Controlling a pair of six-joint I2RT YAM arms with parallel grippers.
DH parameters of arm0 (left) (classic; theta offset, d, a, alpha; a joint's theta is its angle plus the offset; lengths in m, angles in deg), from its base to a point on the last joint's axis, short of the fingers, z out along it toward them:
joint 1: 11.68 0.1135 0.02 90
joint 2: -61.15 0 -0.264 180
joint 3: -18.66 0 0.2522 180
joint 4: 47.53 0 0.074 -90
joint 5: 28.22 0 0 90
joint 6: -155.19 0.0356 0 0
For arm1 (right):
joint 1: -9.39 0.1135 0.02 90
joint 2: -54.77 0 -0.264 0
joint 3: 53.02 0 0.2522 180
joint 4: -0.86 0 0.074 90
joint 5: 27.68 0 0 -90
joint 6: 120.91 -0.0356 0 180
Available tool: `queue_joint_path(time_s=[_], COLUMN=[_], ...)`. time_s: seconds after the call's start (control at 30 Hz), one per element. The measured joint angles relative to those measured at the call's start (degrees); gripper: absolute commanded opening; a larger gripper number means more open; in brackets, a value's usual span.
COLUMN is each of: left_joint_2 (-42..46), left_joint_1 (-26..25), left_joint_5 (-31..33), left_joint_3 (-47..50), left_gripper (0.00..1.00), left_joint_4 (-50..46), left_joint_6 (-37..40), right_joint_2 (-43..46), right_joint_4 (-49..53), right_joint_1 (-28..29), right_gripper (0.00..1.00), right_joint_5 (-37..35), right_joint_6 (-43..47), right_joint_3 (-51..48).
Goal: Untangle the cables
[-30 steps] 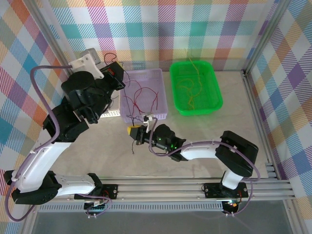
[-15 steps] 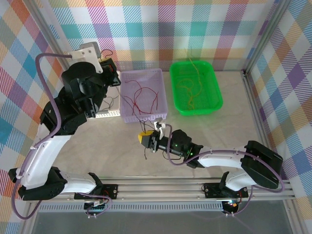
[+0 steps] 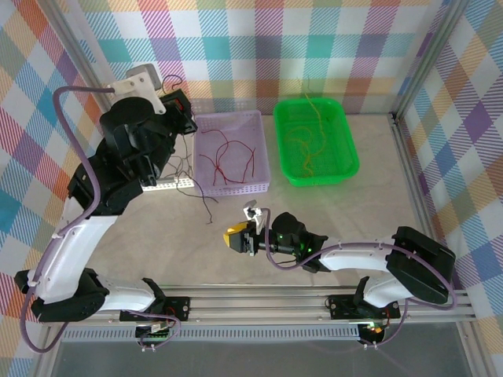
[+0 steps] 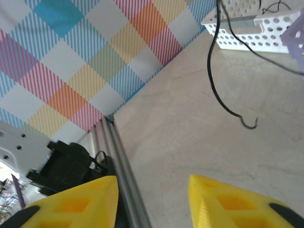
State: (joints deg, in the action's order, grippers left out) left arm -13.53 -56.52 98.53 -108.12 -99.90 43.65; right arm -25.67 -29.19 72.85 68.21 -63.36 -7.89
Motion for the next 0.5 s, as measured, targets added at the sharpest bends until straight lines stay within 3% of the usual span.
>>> queue_joint_path(time_s=[0.23, 0.5], left_joint_2=[-0.26, -0.28], left_joint_1=[0.00, 0.00], left_joint_5=[-1.31, -2.19], left_joint_3=[0.00, -0.13], left_gripper=[0.00, 0.00], left_joint_4=[-0.02, -0.22], left_joint_6=[-2.10, -3.34], right_joint_2=[-2.86, -9.64], right_joint_4=[1.49, 1.75], right_joint_1=[0.00, 0.00], right_gripper=[0.72, 0.66], right_joint_5=[0.00, -0.52], right_joint_6=[1.88, 5.16], right_joint_3=[4.26, 8.48])
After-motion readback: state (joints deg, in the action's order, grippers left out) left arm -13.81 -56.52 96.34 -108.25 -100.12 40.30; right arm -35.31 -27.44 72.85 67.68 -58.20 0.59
